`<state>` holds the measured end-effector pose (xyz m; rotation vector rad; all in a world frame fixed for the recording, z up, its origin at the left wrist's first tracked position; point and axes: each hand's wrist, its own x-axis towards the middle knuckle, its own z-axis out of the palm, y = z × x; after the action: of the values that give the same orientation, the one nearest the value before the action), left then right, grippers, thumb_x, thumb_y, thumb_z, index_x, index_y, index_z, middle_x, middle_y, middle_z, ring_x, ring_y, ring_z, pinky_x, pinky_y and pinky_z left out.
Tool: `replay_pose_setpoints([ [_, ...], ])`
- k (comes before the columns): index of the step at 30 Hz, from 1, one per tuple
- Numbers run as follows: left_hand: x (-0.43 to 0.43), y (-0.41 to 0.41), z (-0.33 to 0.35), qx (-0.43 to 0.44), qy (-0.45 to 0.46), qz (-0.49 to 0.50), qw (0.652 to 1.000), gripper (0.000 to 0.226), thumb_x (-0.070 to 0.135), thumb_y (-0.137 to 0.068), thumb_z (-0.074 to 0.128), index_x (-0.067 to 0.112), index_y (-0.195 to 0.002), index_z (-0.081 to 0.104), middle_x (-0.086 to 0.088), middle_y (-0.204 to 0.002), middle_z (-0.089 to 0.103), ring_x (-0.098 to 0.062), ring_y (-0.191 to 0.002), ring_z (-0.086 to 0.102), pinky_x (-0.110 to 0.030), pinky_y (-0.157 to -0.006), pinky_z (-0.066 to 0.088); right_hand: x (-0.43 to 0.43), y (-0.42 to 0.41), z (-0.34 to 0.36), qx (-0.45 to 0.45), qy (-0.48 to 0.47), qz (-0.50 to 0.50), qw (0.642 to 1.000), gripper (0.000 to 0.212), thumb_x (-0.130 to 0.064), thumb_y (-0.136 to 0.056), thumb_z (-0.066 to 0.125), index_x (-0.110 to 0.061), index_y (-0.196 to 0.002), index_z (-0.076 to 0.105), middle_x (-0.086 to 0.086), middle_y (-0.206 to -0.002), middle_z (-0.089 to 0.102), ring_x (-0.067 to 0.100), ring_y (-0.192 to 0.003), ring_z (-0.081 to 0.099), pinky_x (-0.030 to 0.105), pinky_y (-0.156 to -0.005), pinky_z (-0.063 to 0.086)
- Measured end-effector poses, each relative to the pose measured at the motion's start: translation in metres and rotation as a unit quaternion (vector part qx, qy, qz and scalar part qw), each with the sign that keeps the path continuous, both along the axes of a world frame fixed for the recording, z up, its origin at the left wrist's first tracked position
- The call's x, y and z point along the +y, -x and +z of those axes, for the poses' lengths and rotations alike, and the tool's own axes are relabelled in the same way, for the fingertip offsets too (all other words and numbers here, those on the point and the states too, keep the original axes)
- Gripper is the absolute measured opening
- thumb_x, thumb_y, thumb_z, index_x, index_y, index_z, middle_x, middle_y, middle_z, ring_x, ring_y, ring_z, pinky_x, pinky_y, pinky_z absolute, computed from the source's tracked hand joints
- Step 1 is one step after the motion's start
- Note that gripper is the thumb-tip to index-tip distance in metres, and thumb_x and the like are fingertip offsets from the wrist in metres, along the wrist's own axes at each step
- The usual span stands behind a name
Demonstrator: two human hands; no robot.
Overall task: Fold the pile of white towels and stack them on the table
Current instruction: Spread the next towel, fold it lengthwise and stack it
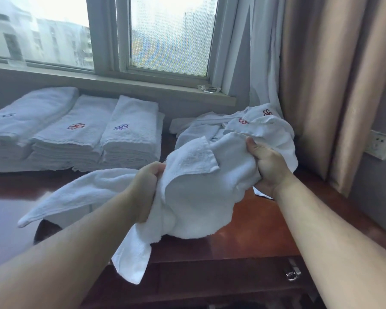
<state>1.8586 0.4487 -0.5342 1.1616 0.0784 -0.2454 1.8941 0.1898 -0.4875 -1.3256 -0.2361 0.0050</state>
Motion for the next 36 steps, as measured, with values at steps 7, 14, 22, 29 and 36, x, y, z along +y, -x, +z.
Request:
replay_pose_setpoints([
  [7, -0.013, -0.008, 0.007, 0.026, -0.141, 0.045, 0.989, 0.024, 0.035, -0.095, 0.059, 0.022, -0.102, 0.078, -0.006, -0.092, 0.078, -0.023, -0.081, 0.075, -0.031, -0.062, 0.059, 0.001, -0.001, -0.010, -0.059, 0.339, -0.111, 0.932, 0.045, -0.059, -0.089, 0.056, -0.030, -0.123, 0.057, -0.008, -0.113, 0.066, 0.010, -0.104, 0.065, 0.024, -0.080, 0.046],
  [14, -0.014, -0.007, 0.020, 0.006, -0.024, -0.049, 0.998, 0.042, 0.041, -0.102, 0.041, 0.019, -0.130, 0.063, -0.019, -0.124, 0.067, -0.032, -0.102, 0.069, -0.040, -0.082, 0.056, 0.037, 0.008, -0.045, -0.046, 0.470, 0.132, 0.871, 0.053, -0.071, -0.064, 0.078, -0.050, -0.111, 0.065, -0.017, -0.101, 0.074, -0.003, -0.094, 0.069, 0.018, -0.078, 0.052],
  [22, 0.026, 0.000, -0.001, -0.244, -0.430, -0.060, 0.867, 0.072, 0.079, -0.074, 0.048, 0.040, -0.134, 0.046, 0.006, -0.121, 0.060, -0.009, -0.115, 0.052, -0.026, -0.091, 0.039, 0.028, -0.005, -0.032, 0.043, 0.378, -0.160, 0.911, 0.029, -0.028, -0.096, 0.056, -0.024, -0.069, 0.048, -0.006, -0.070, 0.051, 0.011, -0.064, 0.048, 0.018, -0.054, 0.036],
  [29, 0.024, -0.019, -0.025, -0.347, -0.676, 0.016, 0.650, 0.017, 0.039, -0.103, 0.048, 0.023, -0.103, 0.054, 0.000, -0.097, 0.061, -0.026, -0.104, 0.054, -0.033, -0.079, 0.029, 0.009, -0.004, -0.019, 0.066, 0.630, -0.165, 0.756, 0.083, -0.025, -0.081, 0.074, -0.024, -0.149, 0.026, 0.013, -0.147, 0.036, 0.034, -0.133, 0.043, 0.046, -0.105, 0.045],
  [36, 0.011, -0.028, 0.002, -0.336, -0.546, 0.007, 0.767, 0.021, 0.029, -0.104, 0.050, 0.014, -0.090, 0.050, -0.005, -0.074, 0.051, -0.008, -0.061, 0.044, -0.023, -0.062, 0.037, 0.035, 0.019, -0.027, -0.091, 0.584, 0.102, 0.800, 0.115, -0.072, -0.052, 0.085, -0.054, -0.147, 0.023, -0.019, -0.144, 0.051, 0.001, -0.133, 0.046, 0.027, -0.109, 0.039],
])
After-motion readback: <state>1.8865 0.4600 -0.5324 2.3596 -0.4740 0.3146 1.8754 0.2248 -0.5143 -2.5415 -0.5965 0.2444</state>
